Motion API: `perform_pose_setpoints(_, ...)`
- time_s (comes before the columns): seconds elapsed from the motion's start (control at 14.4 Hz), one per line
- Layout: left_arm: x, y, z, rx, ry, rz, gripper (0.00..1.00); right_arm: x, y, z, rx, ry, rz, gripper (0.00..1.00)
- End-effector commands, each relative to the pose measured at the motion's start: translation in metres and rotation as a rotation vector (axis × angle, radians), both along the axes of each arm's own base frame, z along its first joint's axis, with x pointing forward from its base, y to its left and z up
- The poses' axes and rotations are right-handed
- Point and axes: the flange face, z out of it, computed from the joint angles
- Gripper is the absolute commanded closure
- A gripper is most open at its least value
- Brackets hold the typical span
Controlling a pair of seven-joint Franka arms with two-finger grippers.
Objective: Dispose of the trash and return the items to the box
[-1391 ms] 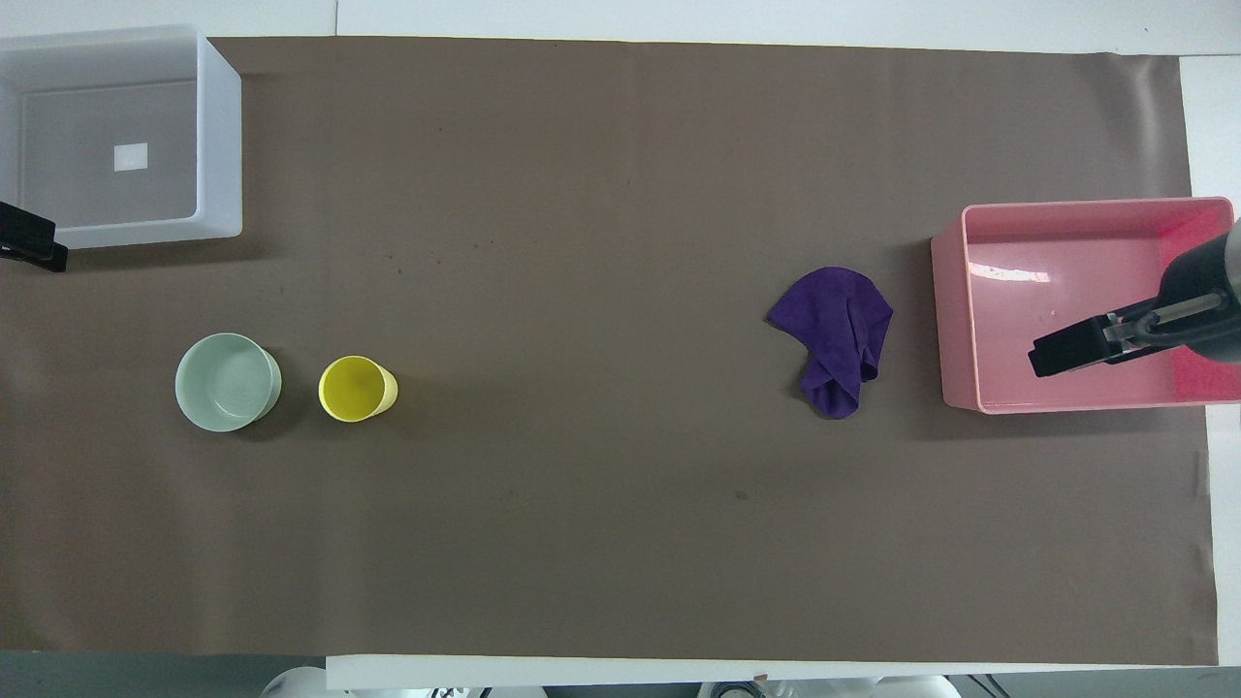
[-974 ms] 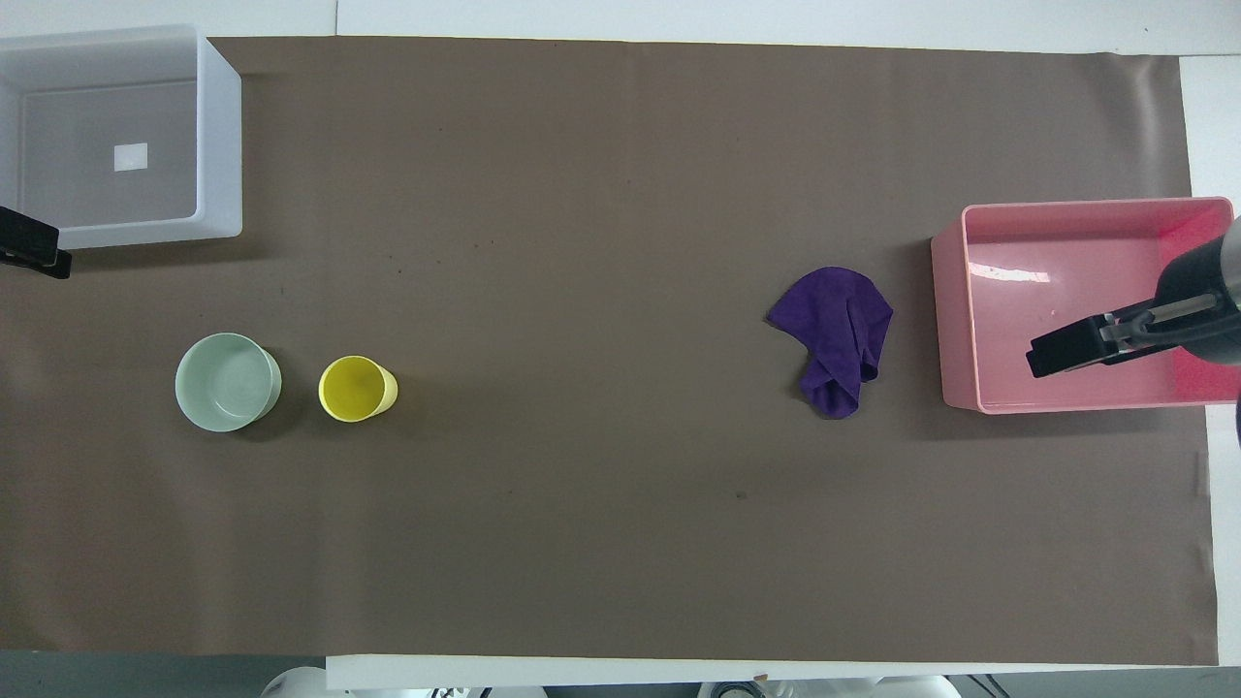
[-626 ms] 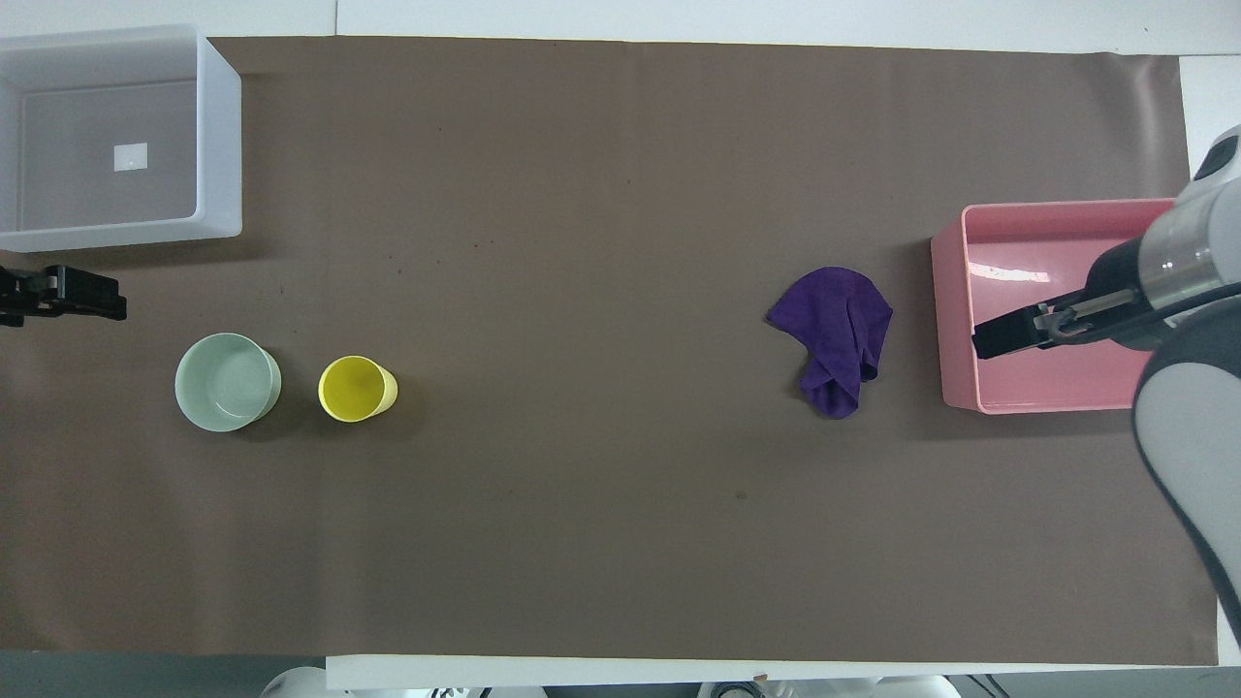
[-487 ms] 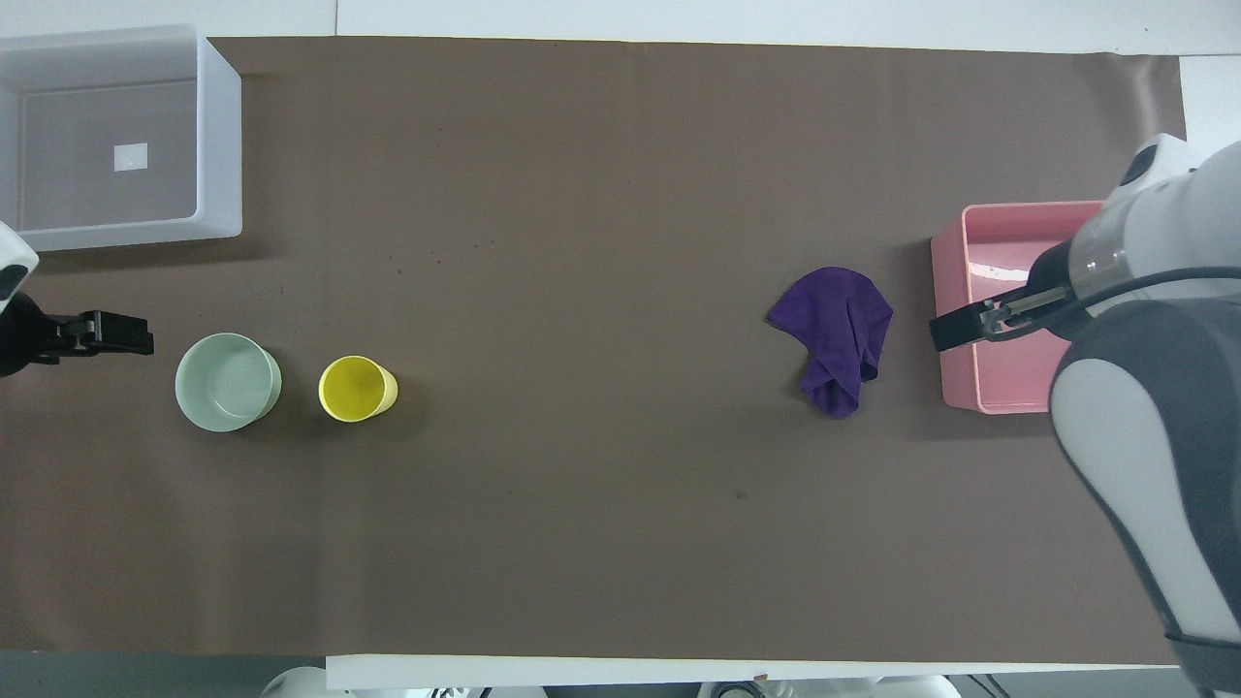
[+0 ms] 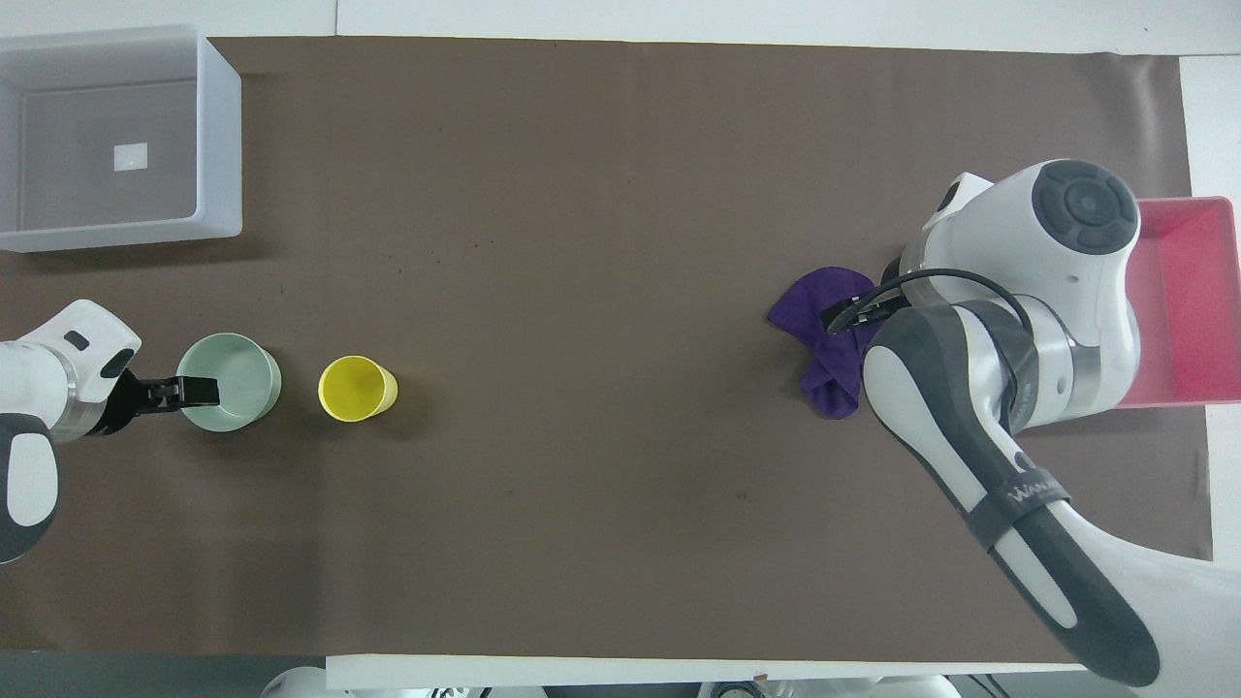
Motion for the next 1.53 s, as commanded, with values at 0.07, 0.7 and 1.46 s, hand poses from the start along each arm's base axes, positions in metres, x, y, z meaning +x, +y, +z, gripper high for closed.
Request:
perform_pose_setpoints(0.07, -0.007, -0.001, -0.034, -0.007, -0.039, 0.016, 0.02, -0.003, 0.005, -0.043, 0.005, -0.02, -0.024, 0.21)
perform_pose_setpoints(0.7, -0.009, 0.005, -0.032, -0.008, -0.008, 0.026, 0.96, -0.003, 0.004, -0.05, 0.001, 0.004, -0.023, 0.99)
perform_pose_setpoints(1.46, 0.136, 0.031, 0.2, -0.057, -0.011, 0.074, 1.0, 0.025, -0.073, 0.12, -0.01, -0.023, -0.135, 0.99)
